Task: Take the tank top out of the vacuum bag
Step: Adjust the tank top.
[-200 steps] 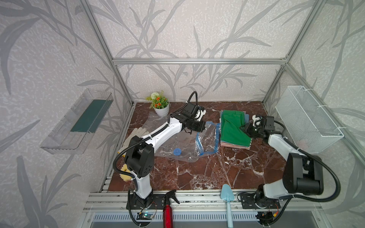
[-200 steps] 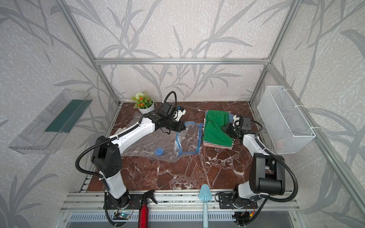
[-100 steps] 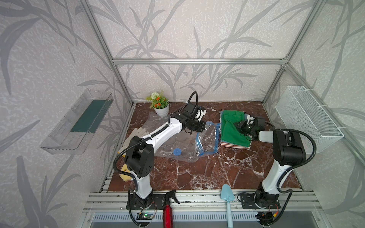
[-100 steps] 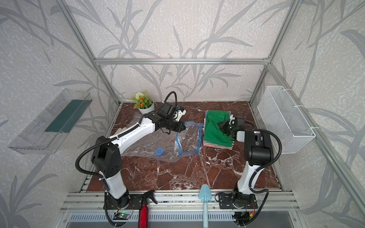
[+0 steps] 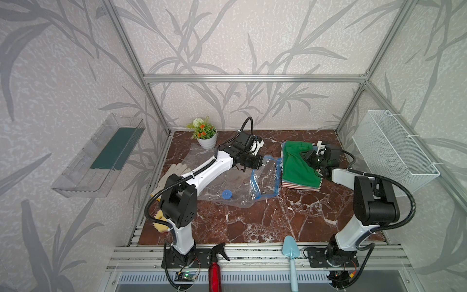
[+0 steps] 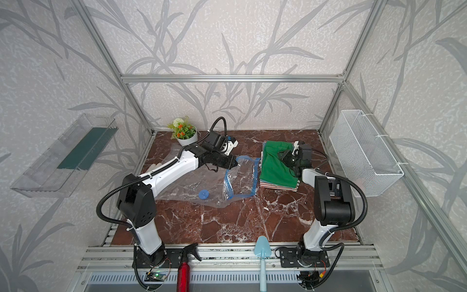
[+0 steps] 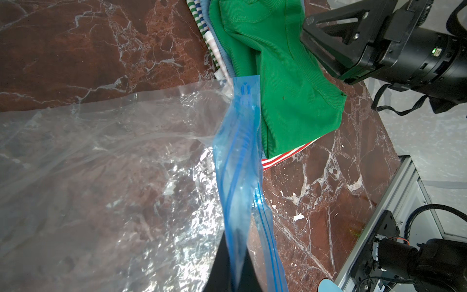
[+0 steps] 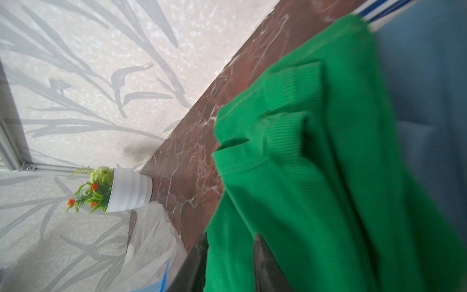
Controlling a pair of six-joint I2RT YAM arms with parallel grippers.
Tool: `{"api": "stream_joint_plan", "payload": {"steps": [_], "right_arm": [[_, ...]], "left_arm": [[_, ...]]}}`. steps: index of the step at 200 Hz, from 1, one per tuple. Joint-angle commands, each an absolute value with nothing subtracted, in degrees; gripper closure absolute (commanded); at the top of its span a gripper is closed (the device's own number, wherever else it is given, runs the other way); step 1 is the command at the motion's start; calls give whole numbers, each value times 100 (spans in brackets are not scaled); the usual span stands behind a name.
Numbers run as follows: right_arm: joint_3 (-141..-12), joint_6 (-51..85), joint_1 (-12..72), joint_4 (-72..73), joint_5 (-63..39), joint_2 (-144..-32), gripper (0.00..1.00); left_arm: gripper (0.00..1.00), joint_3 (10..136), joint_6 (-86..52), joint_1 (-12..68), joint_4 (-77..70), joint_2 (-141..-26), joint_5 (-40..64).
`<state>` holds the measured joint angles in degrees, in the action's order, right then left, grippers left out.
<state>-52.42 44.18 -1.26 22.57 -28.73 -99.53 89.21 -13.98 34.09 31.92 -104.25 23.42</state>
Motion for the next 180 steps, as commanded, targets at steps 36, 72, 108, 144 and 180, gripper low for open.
{"api": "stream_joint_plan", "payload": {"steps": [36,72,108,144,180], "right_arm": [[-5897,4914,463,2664,-3270,-11149,68],[-5794,4983,615,2586,-3051,-11568,69],[-5852,4730,615,2222,-3017,-11511,68],[-6294,4452,557,1825,-2963,-11155,67],[-6743,4402,281,1810,-2961,-11316,67]], "left_arm": [[100,9134,-1286,3432,3304,-10425,2295],[100,9136,-1278,3435,3305,-10406,2287],[100,9136,-1275,3438,3309,-10404,2294],[100,9132,-1267,3444,3313,-10406,2286],[100,9140,-1217,3443,3346,-10380,2217]]}}
